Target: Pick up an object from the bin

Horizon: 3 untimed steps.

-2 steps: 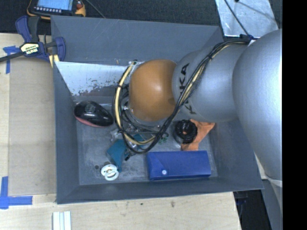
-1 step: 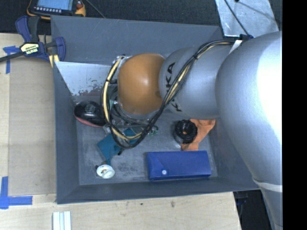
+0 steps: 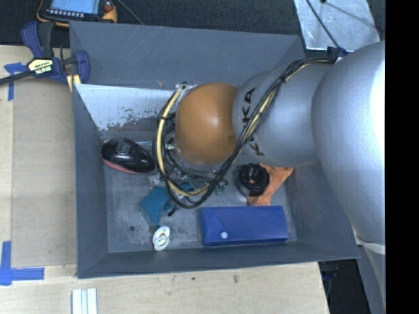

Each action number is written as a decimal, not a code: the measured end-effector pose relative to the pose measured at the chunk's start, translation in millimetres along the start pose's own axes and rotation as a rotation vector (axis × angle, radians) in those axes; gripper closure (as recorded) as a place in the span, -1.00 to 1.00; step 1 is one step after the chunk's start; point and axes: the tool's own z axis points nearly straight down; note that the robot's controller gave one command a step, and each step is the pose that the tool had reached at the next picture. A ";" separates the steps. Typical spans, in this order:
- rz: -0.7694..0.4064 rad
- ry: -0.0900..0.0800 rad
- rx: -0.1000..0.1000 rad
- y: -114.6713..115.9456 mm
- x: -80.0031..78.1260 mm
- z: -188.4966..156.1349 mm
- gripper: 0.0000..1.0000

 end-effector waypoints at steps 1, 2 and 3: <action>0.016 0.030 -0.002 5.5 7.8 -36.3 1.00; 0.007 0.009 0.003 -4.7 -27.4 -58.8 1.00; 0.009 0.030 -0.003 9.9 -2.0 -47.9 1.00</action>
Offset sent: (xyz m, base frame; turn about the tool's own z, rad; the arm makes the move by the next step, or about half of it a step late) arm 0.0606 0.0121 0.0032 -0.0038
